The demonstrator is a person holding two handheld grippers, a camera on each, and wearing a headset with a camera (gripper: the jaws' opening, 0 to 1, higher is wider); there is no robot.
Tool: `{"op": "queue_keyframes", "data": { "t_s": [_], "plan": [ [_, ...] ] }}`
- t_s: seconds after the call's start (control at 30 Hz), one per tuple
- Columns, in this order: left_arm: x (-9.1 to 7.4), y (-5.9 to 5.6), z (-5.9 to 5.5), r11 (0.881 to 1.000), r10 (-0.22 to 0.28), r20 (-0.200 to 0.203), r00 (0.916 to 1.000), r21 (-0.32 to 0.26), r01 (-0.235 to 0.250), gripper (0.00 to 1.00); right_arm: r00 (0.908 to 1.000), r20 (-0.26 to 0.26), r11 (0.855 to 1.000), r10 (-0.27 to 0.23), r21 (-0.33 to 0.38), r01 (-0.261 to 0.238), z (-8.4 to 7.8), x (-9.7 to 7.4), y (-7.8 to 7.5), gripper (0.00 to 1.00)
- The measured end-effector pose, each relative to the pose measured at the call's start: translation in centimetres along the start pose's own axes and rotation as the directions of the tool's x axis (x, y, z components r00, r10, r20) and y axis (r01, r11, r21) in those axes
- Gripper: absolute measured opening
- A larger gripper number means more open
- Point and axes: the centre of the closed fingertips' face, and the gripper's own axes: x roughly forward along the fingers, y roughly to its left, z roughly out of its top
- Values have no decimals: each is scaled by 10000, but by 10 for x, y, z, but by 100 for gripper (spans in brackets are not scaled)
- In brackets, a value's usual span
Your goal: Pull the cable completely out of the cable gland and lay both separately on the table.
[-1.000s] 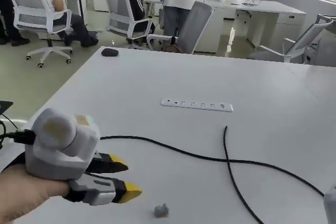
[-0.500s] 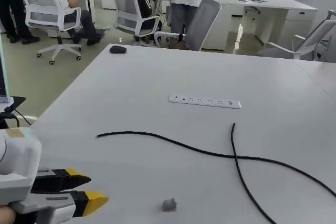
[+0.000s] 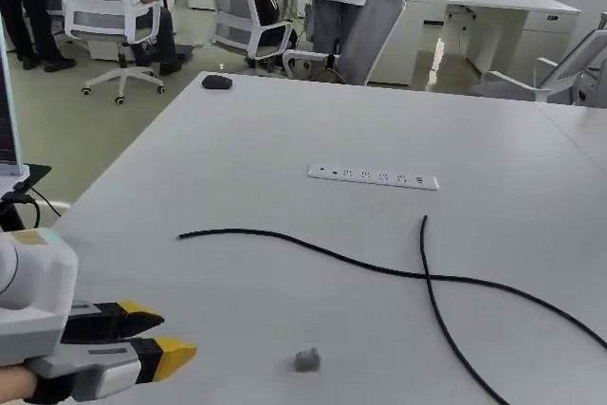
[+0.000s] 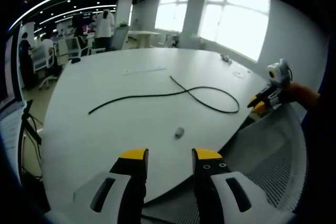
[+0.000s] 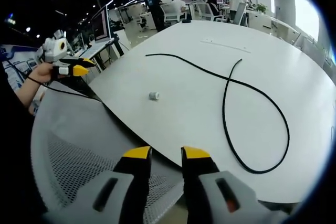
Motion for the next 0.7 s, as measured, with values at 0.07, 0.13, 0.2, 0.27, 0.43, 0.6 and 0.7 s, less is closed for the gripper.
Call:
{"op": "queue_keyframes", "data": {
  "t_s": [0.07, 0.13, 0.2, 0.27, 0.43, 0.6, 0.7],
  "plan": [
    [0, -1, -1, 10000, -59, -22, 10000, -19, 59, 34, 10000, -38, 10000, 6, -27, -6, -1, 0, 0, 22],
    [0, -1, 0, 10000, -60, 9, 10000, -14, 60, 34, 10000, -47, 10000, -13, -28, 13, 0, 0, -1, 22],
    [-1, 0, 2, 10000, -60, 39, 10000, -7, 60, 34, 10000, -35, 10000, -50, 4, 50, 0, 0, -3, 22],
    [-1, 1, 3, 10000, -51, 62, 10000, 2, 51, 34, 10000, -33, 10000, -78, 5, 78, 1, 0, -4, 22],
    [-2, 5, 3, 10000, 61, 18, 10000, 25, -61, 34, 9999, -8, 9999, -100, -31, 100, 5, -1, -6, 22],
    [-4, 9, 0, 9986, 355, -164, 9992, 396, -348, 34, 9997, 222, 9997, -116, -203, 121, 14, -4, -4, 23],
    [-4, 8, -1, 9993, 260, -111, 9996, 270, -256, 33, 9998, 125, 9996, -131, -267, 134, 12, -3, -5, 23]
  ]
}}
